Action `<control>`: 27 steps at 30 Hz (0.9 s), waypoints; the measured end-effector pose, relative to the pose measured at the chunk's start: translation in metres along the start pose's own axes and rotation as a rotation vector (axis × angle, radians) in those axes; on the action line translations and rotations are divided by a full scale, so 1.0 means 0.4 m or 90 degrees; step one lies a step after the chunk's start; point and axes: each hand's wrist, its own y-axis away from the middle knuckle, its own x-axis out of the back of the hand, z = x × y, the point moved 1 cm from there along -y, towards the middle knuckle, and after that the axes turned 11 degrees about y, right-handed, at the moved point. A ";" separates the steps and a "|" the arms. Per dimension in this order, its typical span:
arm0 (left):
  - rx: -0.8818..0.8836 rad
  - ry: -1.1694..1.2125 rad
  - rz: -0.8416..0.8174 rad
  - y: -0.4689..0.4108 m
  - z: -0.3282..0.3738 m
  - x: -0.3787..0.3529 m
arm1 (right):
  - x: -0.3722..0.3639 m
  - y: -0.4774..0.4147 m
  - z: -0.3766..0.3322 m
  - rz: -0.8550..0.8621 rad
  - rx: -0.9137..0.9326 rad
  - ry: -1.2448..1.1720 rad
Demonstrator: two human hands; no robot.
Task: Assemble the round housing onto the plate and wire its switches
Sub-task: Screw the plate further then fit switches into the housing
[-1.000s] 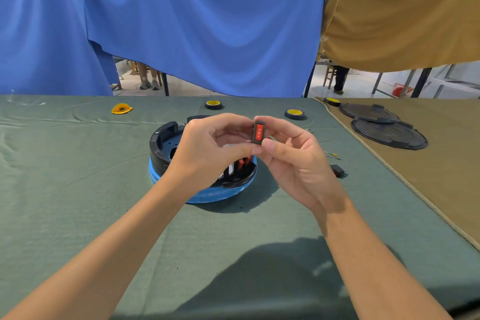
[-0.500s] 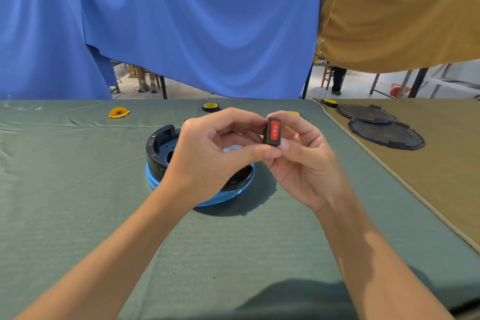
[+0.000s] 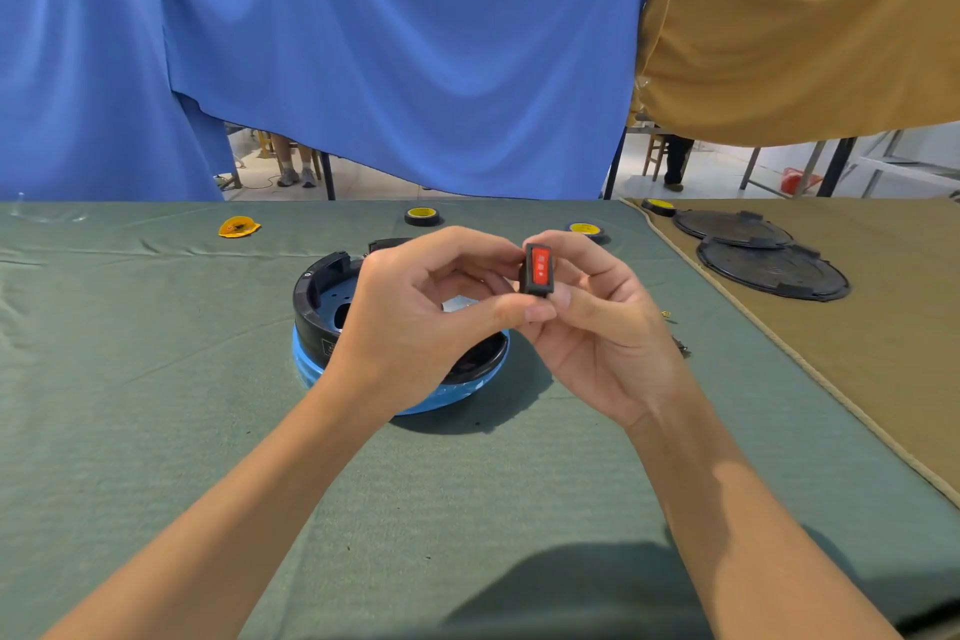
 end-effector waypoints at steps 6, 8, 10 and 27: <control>-0.048 -0.248 0.027 0.005 -0.058 0.020 | 0.007 -0.001 0.020 0.100 -0.066 0.130; -0.065 -0.331 0.000 0.013 -0.079 0.025 | 0.009 -0.005 0.035 0.187 -0.080 0.258; -0.036 -0.368 -0.025 0.021 -0.102 0.036 | 0.015 -0.006 0.049 0.256 -0.099 0.345; 0.276 -0.649 -0.141 0.014 -0.185 0.089 | 0.055 0.013 0.124 0.409 -0.275 0.331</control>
